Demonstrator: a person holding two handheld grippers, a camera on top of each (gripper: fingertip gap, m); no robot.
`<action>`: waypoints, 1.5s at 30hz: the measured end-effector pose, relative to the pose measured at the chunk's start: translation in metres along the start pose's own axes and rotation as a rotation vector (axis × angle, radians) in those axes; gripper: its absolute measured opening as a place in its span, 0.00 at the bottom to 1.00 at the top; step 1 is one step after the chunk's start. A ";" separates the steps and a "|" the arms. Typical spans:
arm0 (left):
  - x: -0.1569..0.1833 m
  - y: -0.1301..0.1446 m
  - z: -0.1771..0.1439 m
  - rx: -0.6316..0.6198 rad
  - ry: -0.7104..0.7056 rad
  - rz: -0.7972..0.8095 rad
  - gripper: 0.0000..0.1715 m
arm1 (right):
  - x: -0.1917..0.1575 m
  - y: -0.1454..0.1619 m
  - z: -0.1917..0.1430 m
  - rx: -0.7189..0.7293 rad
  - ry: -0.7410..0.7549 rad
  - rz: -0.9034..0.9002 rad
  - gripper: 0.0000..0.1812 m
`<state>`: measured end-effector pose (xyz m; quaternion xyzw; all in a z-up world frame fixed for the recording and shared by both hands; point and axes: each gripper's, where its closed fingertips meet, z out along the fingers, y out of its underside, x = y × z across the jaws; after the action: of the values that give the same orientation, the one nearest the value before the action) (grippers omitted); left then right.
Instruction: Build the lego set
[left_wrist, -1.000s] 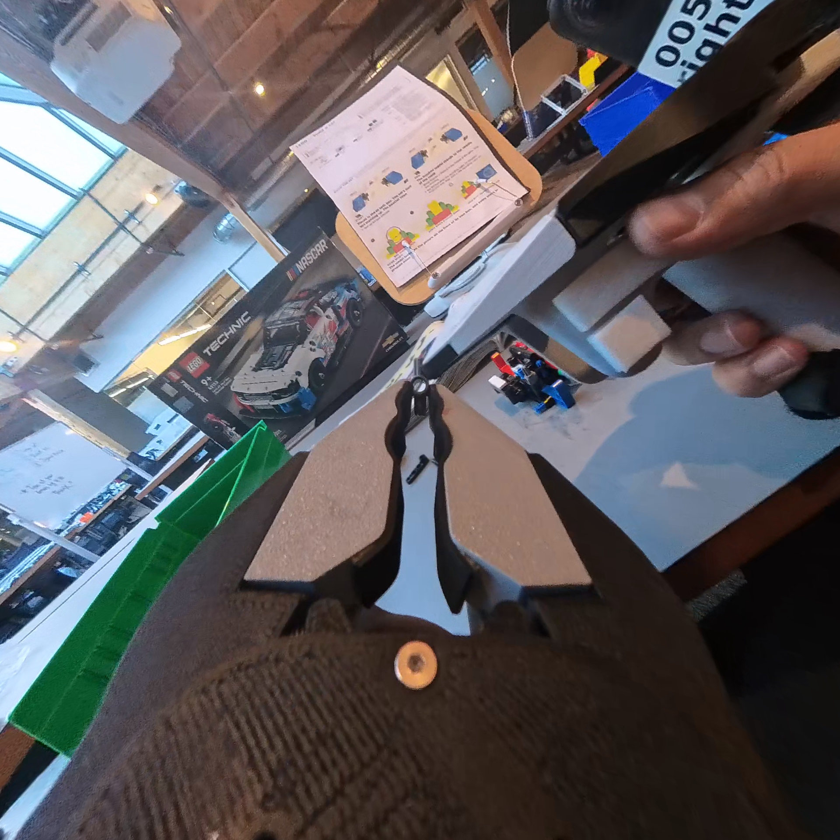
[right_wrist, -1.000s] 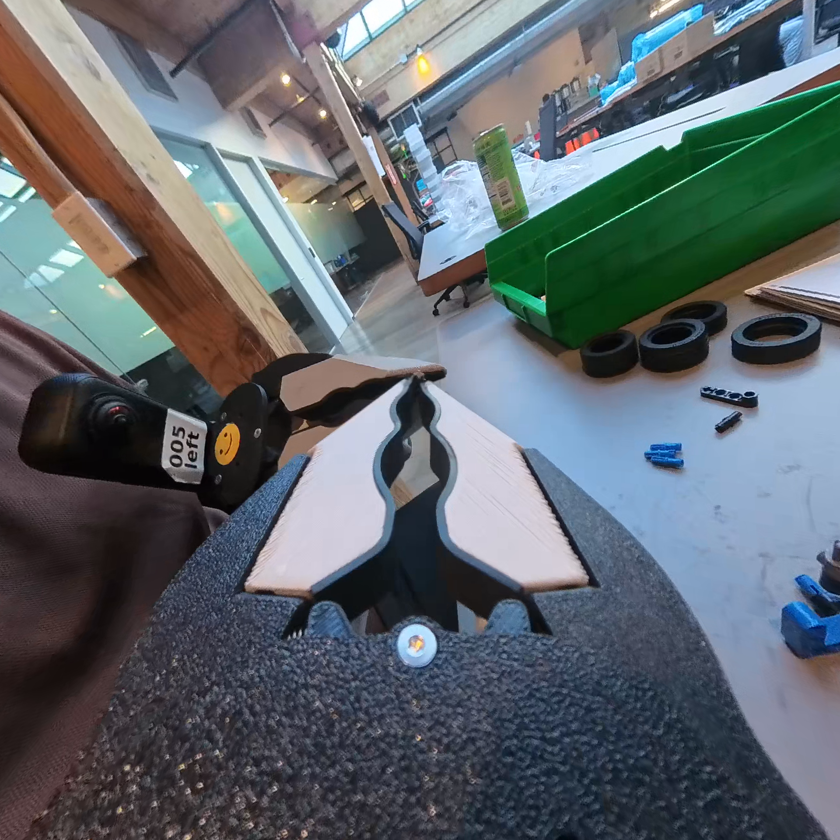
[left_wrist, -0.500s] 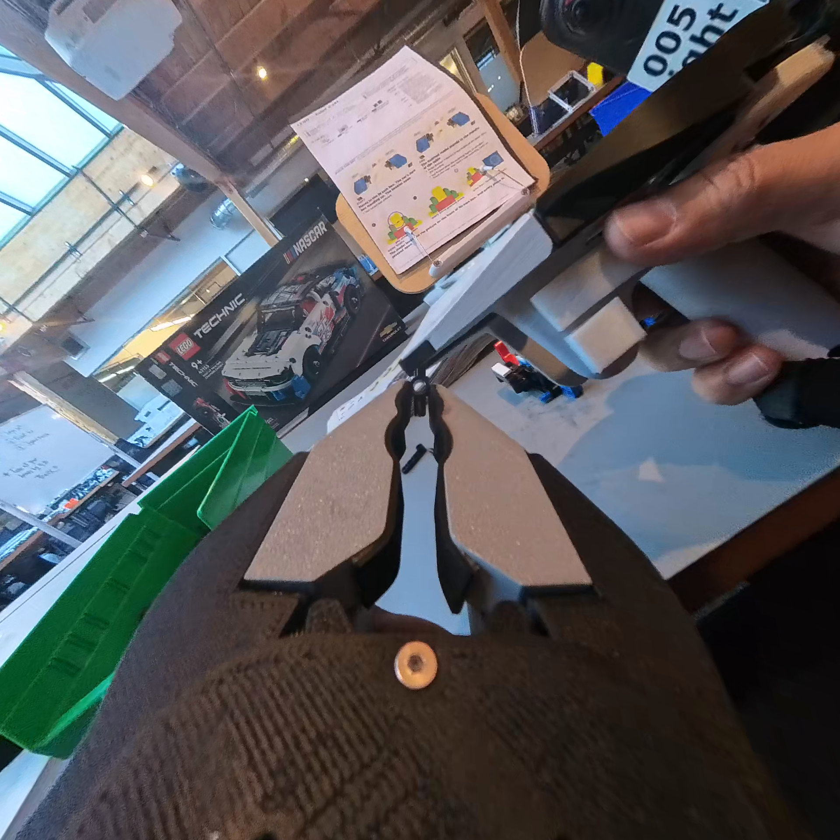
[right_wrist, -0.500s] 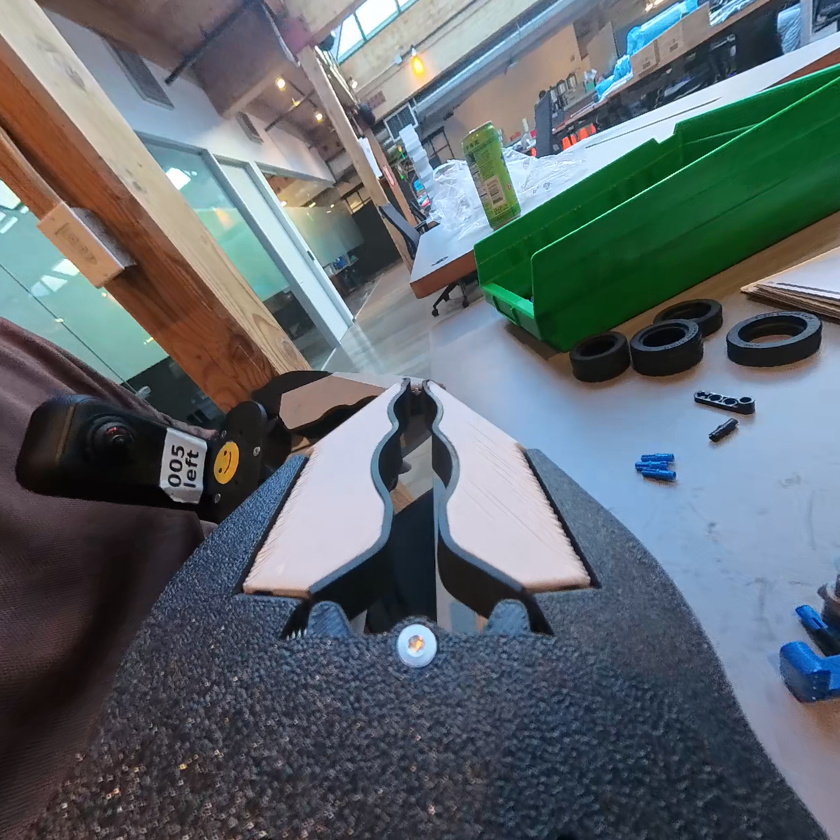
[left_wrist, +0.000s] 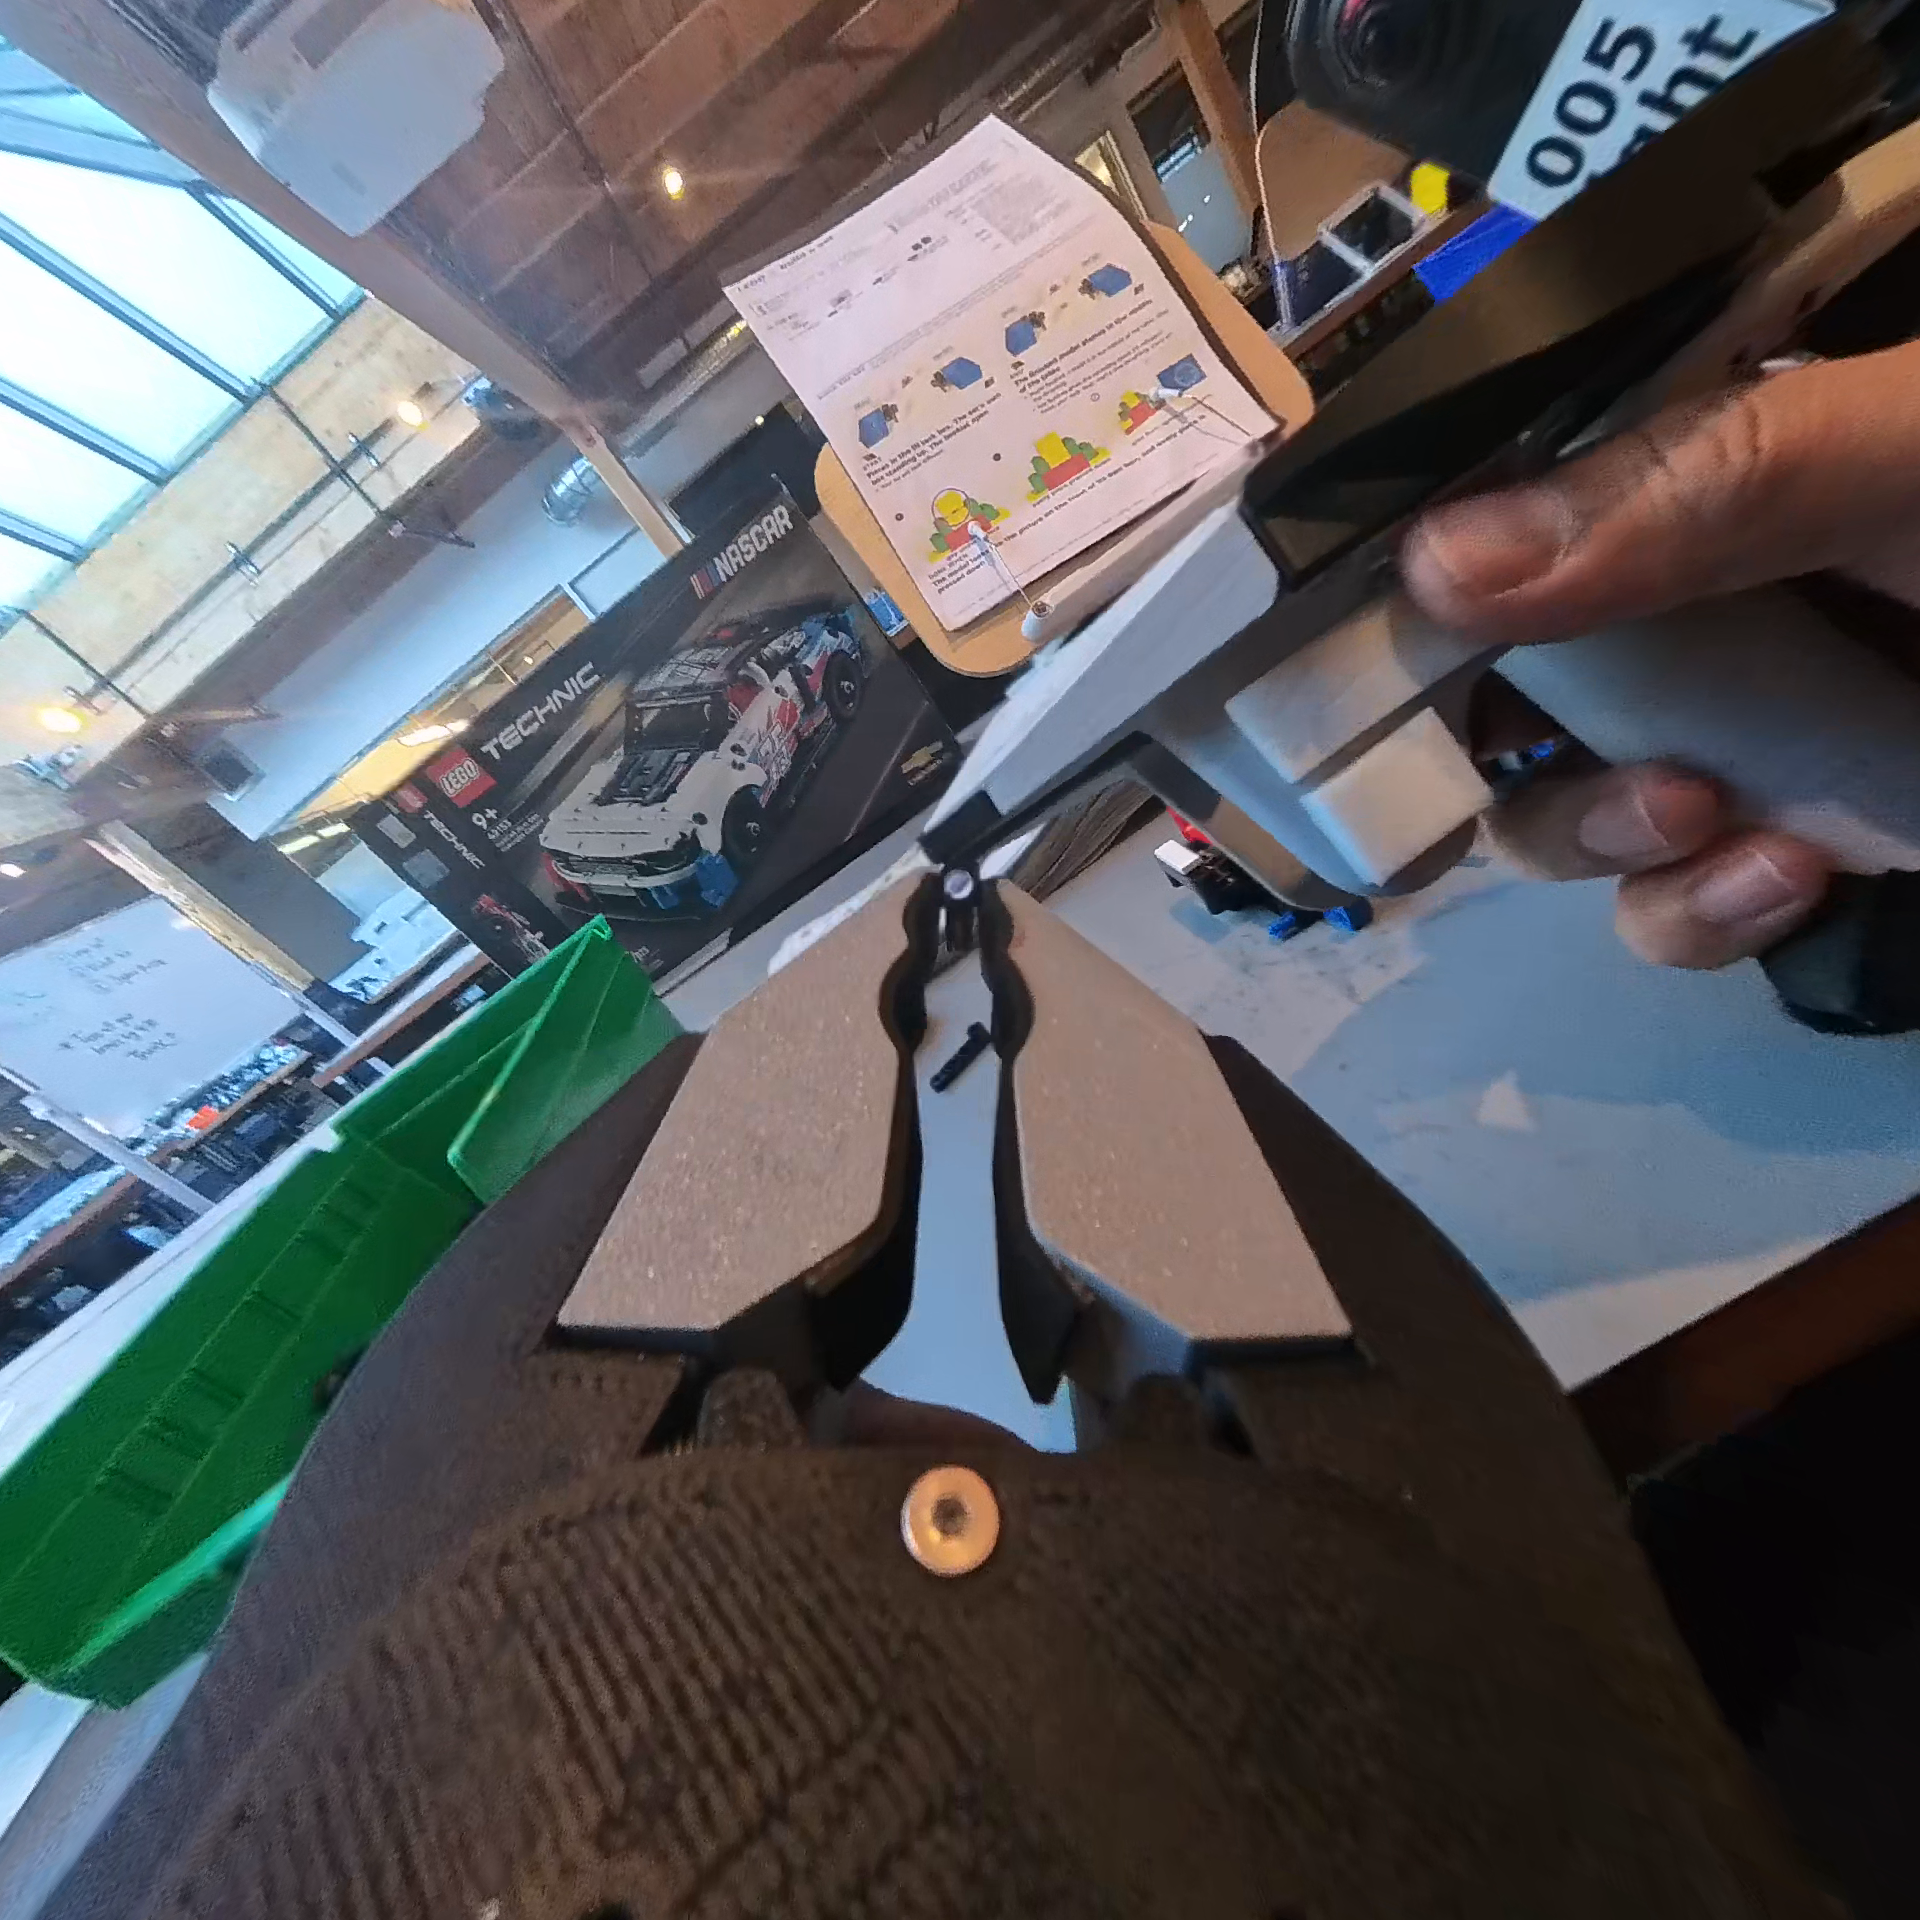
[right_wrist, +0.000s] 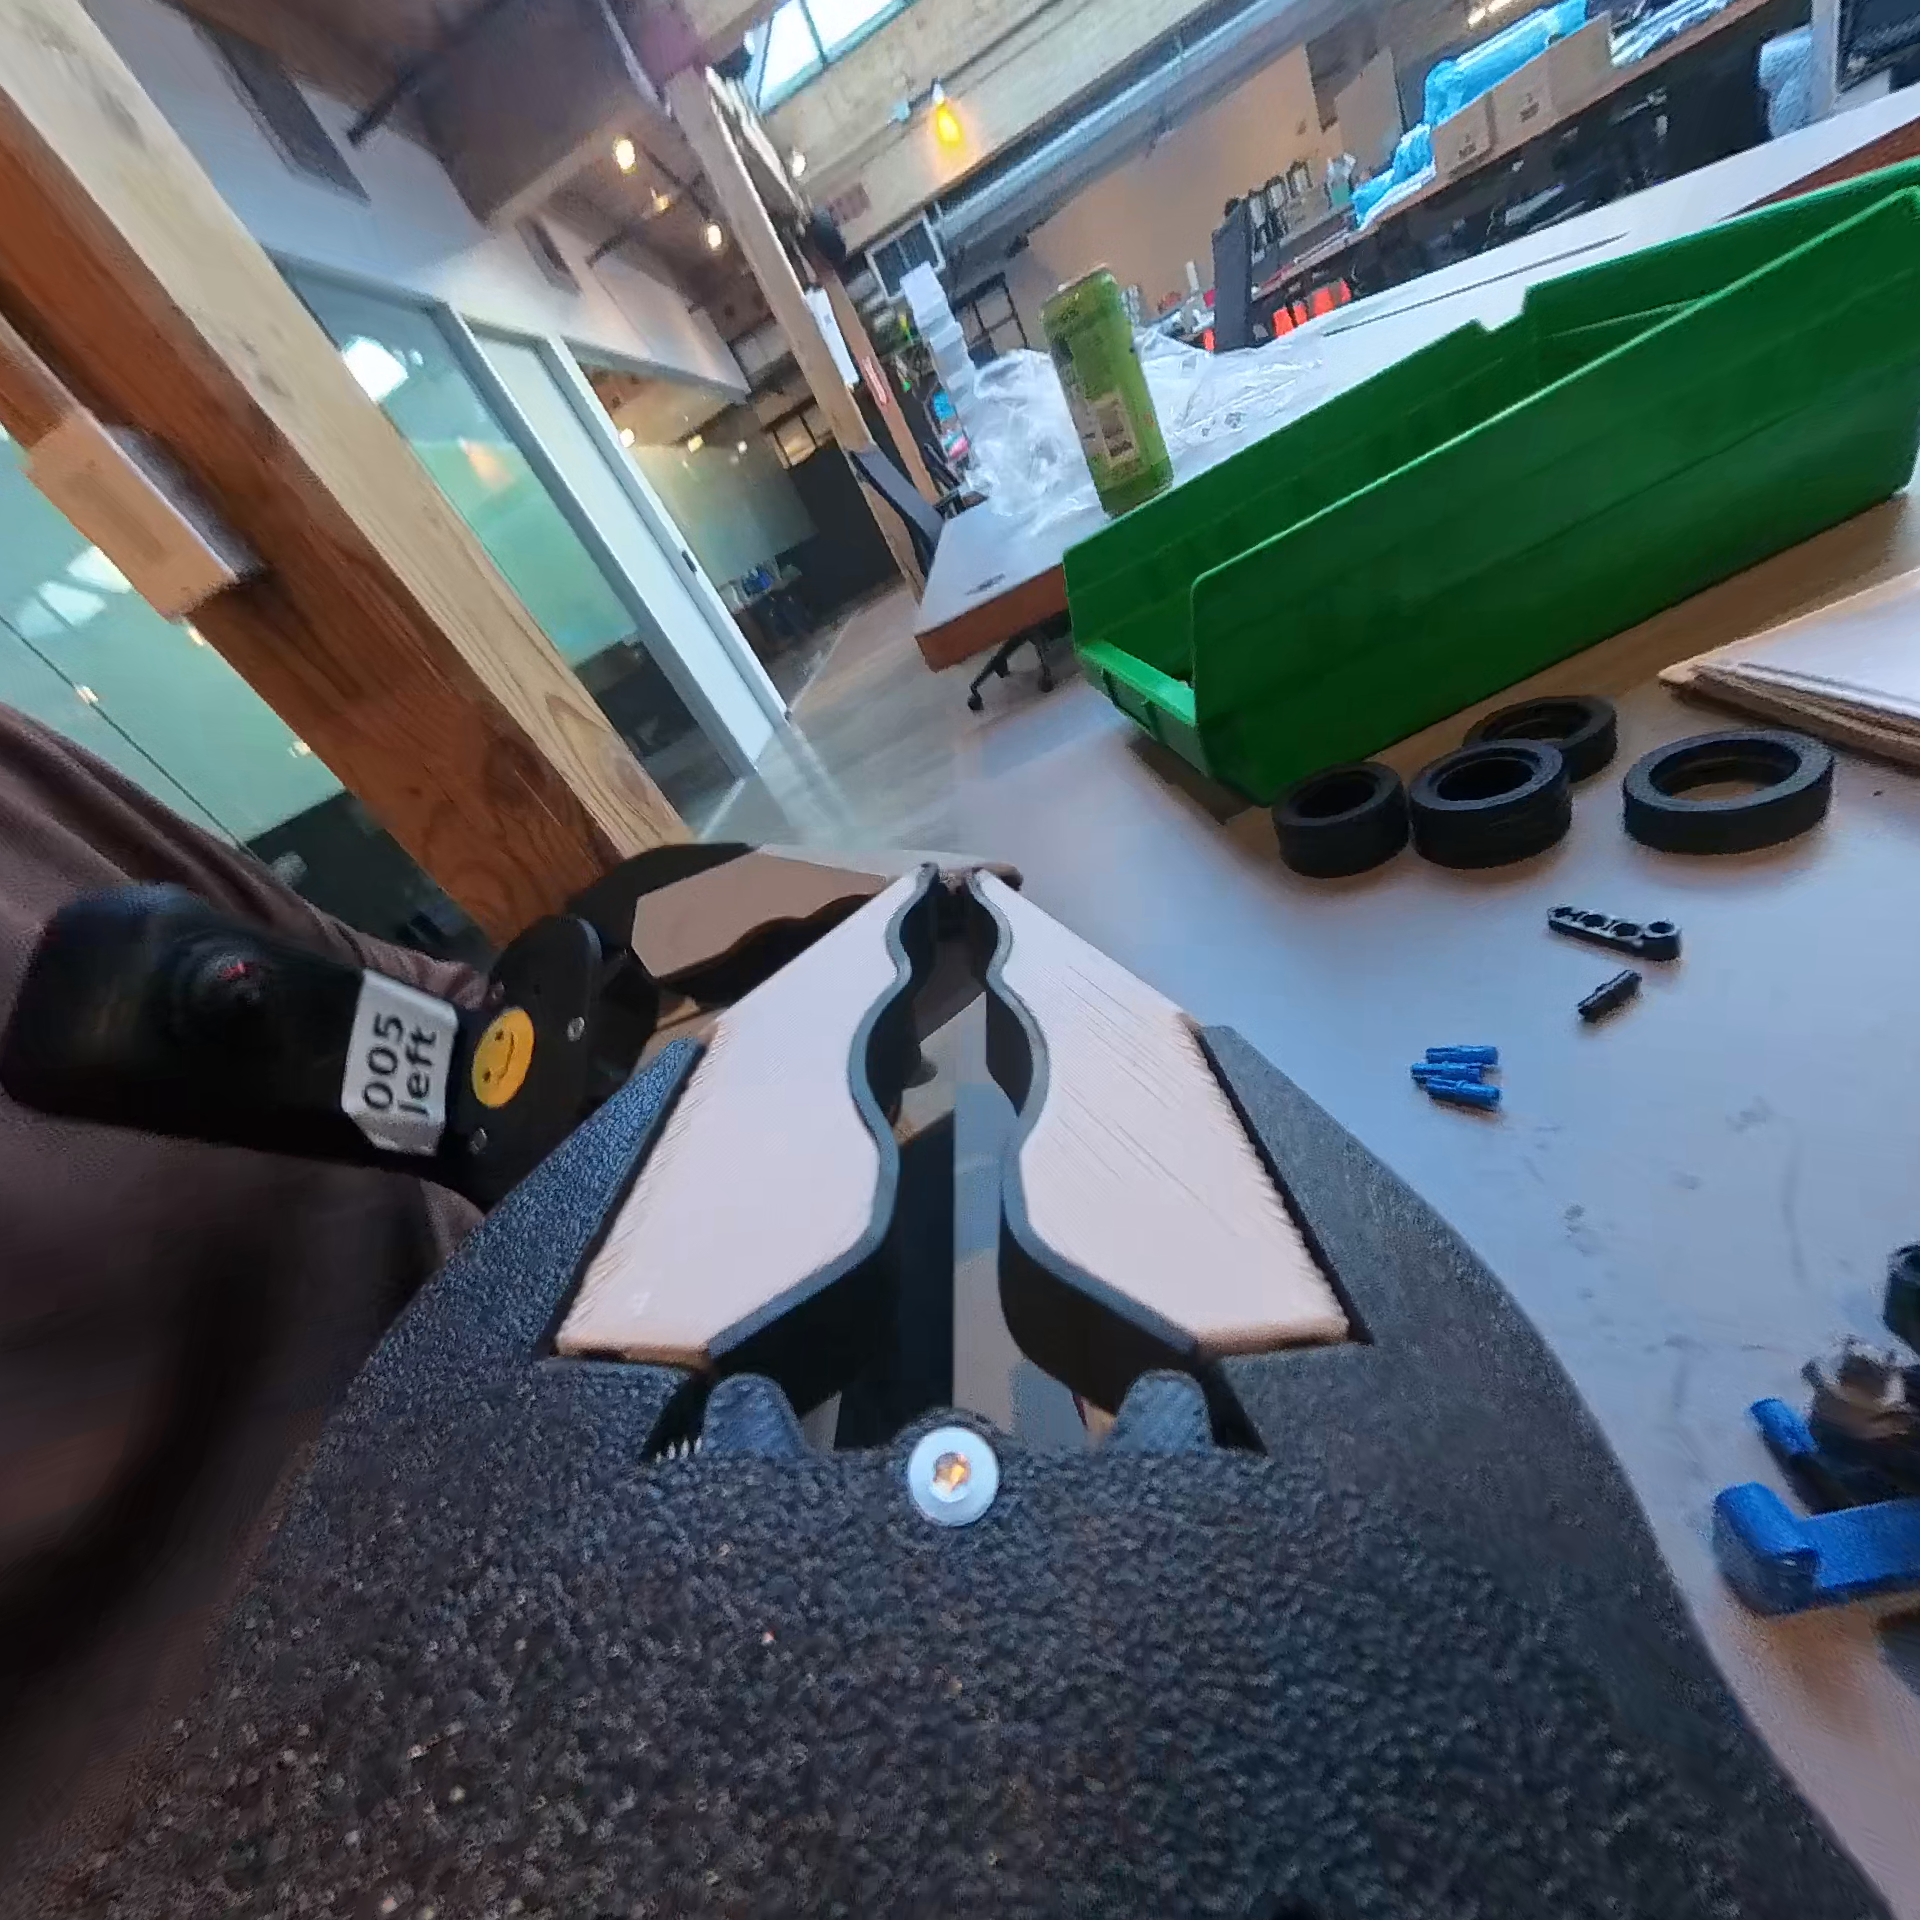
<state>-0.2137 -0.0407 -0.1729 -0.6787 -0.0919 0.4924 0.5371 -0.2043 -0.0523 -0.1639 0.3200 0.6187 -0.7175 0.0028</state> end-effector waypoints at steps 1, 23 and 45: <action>0.001 0.001 -0.001 -0.003 0.015 -0.025 0.02 | 0.000 0.001 0.000 -0.017 0.004 -0.032 0.02; 0.041 0.098 -0.029 -0.567 0.917 -0.474 0.06 | 0.034 0.060 0.003 -0.427 0.142 -0.140 0.02; 0.042 0.101 -0.020 -0.717 0.681 -0.384 0.20 | 0.036 0.052 -0.009 -0.389 0.118 -0.142 0.02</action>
<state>-0.2189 -0.0672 -0.2807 -0.9121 -0.1976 0.0744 0.3515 -0.2084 -0.0418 -0.2269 0.3105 0.7655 -0.5631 -0.0223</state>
